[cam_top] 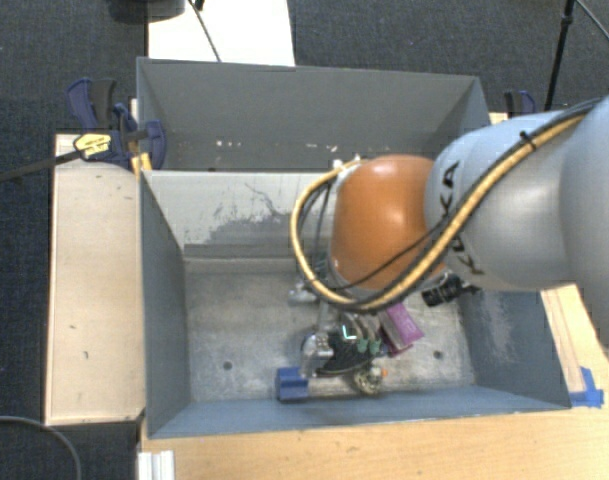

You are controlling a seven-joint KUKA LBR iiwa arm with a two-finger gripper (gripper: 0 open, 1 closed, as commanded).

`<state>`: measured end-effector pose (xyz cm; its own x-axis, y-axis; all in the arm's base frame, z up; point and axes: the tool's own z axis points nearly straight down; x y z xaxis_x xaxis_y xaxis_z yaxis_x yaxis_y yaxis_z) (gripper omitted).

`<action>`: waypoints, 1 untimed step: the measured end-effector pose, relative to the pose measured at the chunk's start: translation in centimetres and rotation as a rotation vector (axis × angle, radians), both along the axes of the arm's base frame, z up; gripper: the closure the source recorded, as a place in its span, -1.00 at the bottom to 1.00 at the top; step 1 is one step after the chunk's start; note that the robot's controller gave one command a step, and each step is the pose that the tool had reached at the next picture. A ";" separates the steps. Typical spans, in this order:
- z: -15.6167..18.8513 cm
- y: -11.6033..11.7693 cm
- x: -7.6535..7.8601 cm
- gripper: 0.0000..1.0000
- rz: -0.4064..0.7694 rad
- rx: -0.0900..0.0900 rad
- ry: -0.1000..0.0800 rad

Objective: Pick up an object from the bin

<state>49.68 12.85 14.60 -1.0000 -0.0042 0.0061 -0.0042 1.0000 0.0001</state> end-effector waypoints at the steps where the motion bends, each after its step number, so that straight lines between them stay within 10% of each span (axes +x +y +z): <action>1: -7.4 -4.6 -1.6 -1.00 -0.059 0.004 -0.019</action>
Offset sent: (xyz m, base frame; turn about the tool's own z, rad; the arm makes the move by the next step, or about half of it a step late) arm -0.0202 -0.0457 -0.0760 0.0533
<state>48.06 8.25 7.21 -0.9984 0.0543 -0.0132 0.0543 0.9985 0.0046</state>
